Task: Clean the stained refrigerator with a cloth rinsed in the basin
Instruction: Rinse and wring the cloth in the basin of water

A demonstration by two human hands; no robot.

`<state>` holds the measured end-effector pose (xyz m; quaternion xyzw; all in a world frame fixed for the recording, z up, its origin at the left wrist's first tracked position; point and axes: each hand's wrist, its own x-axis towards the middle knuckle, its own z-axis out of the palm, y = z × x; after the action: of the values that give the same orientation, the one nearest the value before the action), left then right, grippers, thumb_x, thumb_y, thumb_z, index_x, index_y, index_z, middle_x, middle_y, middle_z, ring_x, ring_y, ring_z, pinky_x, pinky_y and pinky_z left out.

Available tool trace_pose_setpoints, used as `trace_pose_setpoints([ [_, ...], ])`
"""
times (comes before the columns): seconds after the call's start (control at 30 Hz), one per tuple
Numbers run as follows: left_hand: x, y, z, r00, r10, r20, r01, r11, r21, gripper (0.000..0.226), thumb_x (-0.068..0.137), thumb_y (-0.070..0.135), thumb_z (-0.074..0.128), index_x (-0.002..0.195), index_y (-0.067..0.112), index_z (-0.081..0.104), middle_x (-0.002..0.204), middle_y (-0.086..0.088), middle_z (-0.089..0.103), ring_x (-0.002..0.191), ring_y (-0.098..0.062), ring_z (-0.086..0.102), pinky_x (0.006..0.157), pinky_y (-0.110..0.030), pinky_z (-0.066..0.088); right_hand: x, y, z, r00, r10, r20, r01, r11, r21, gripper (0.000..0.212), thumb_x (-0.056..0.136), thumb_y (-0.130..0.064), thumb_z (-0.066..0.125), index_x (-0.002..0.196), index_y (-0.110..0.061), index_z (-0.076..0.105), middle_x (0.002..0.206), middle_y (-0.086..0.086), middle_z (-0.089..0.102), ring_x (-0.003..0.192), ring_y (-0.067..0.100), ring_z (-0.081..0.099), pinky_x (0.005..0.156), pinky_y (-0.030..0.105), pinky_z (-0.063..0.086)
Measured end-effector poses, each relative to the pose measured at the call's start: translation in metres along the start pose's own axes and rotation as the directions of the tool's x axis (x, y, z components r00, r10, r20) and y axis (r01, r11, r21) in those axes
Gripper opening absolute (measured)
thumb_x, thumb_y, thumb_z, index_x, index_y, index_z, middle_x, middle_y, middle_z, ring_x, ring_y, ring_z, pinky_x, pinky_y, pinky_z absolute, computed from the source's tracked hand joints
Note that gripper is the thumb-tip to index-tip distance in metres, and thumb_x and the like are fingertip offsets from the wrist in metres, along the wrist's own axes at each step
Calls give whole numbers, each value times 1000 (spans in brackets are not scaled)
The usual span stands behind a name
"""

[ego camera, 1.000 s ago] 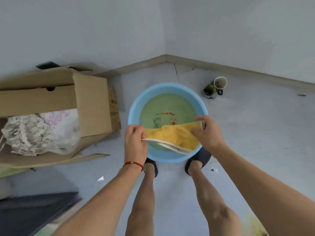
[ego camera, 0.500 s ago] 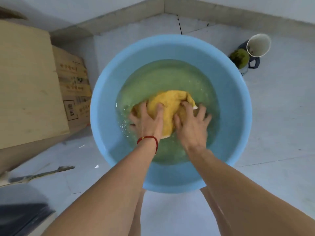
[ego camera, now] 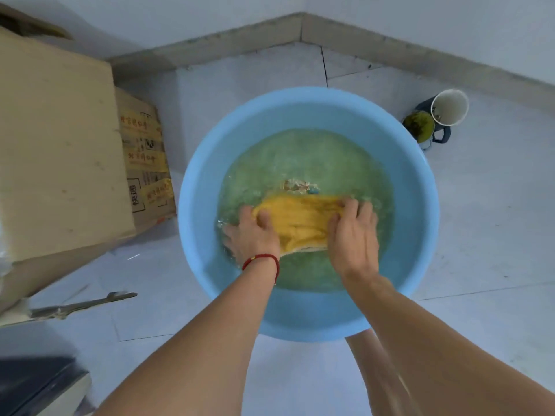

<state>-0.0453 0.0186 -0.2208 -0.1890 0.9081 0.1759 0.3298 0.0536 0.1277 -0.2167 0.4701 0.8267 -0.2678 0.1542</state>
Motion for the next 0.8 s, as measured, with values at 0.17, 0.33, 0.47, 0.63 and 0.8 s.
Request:
trace_pose_setpoints([
  [0.17, -10, 3, 10, 967, -104, 232, 158, 960, -230, 37, 100, 61, 32, 122, 40, 53, 130, -12, 49, 107, -36, 56, 96, -39, 43, -2, -18, 19, 975, 74, 208, -140, 937, 319, 59, 92, -25, 54, 149, -20, 42, 142, 11, 42, 127, 32, 40, 109, 50, 38],
  [0.33, -10, 10, 22, 802, -145, 580, 497, 701, -512, 59, 78, 71, 56, 114, 25, 67, 109, -9, 75, 96, -30, 73, 88, -46, 58, -9, -61, 9, 855, 212, 473, -518, 395, 759, 21, 84, -49, 58, 88, -31, 69, 98, 5, 70, 92, 23, 65, 78, 37, 53],
  [0.47, -9, 8, 18, 874, -83, 479, 369, 754, -543, 29, 92, 39, 64, 113, 20, 70, 102, -6, 76, 92, -29, 72, 85, -48, 61, -2, -66, 5, 973, 149, 177, -222, 820, 528, 46, 97, -55, 57, 78, -14, 65, 76, 5, 70, 80, 34, 64, 77, 35, 52],
  [0.63, -5, 1, -9, 954, 29, 298, 106, 898, -426, 30, 84, 41, 73, 108, 23, 69, 107, 0, 73, 99, -24, 69, 93, -37, 55, 20, -28, 0, 997, -58, 45, 63, 991, -116, 37, 104, -41, 39, 112, -9, 56, 117, 19, 54, 100, 43, 60, 74, 44, 47],
  [0.8, 22, -15, 5, 920, -182, 347, 345, 798, -494, 38, 59, 62, 58, 91, 47, 69, 112, -1, 71, 100, -30, 69, 95, -52, 55, 11, -16, 11, 987, 97, 130, -128, 959, 254, 57, 83, -36, 39, 138, -28, 49, 139, 10, 34, 128, 36, 37, 105, 55, 39],
])
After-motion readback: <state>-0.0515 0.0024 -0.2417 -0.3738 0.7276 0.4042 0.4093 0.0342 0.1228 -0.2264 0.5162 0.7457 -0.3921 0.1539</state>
